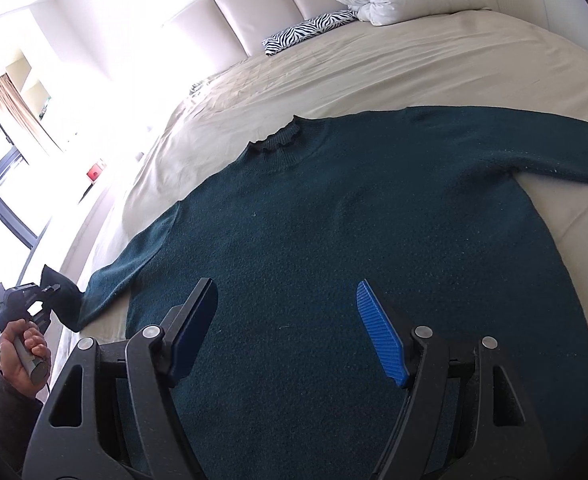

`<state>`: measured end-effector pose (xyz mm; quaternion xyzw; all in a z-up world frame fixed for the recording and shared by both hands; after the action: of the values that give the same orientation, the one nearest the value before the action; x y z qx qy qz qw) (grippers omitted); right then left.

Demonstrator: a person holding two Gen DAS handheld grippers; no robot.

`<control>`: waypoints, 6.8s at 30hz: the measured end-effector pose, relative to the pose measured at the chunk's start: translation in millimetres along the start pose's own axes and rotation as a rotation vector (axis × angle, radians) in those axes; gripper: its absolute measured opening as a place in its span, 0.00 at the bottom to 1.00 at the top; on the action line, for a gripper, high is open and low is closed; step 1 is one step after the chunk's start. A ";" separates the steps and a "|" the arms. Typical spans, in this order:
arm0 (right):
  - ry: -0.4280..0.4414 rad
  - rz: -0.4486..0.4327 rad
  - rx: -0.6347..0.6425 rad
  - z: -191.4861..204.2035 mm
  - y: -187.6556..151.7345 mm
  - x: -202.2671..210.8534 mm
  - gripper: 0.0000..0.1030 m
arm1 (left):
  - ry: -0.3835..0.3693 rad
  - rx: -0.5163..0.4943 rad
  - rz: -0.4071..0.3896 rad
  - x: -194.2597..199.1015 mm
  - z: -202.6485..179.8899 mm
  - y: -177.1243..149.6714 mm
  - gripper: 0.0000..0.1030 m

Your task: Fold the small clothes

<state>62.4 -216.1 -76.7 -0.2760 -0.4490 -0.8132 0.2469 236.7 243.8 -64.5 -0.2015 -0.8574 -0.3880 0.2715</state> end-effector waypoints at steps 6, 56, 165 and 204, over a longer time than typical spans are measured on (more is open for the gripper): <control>-0.018 -0.026 -0.058 -45.9 0.4 17.9 0.69 | 0.002 -0.438 0.086 -29.7 -143.1 -79.9 0.07; 0.234 0.281 -0.216 -75.1 91.9 -121.2 0.67 | -0.112 -0.632 0.185 -34.0 -168.7 -142.8 0.92; -0.029 0.021 -0.149 -138.6 122.9 -68.8 0.35 | 0.005 -0.664 0.204 -91.5 -144.1 -136.5 0.41; -0.225 -0.221 -0.248 -222.5 176.4 55.2 0.08 | -0.260 -0.389 0.288 -18.8 -138.4 -184.8 0.82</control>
<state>86.4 -501.1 -33.8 -0.3426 -0.3979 -0.8483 0.0685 191.2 19.9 -102.6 -0.4177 -0.7570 -0.4736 0.1680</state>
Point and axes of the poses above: each gripper's, at about its wrist camera, not at the fingertips, and x roughly against the way its jaws point, z to its left, y to its top, the point moved 1 cm from there along -x, roughly the way its jaws point, and after that the axes turned 1 degree about -x, right-handed, at the moved point
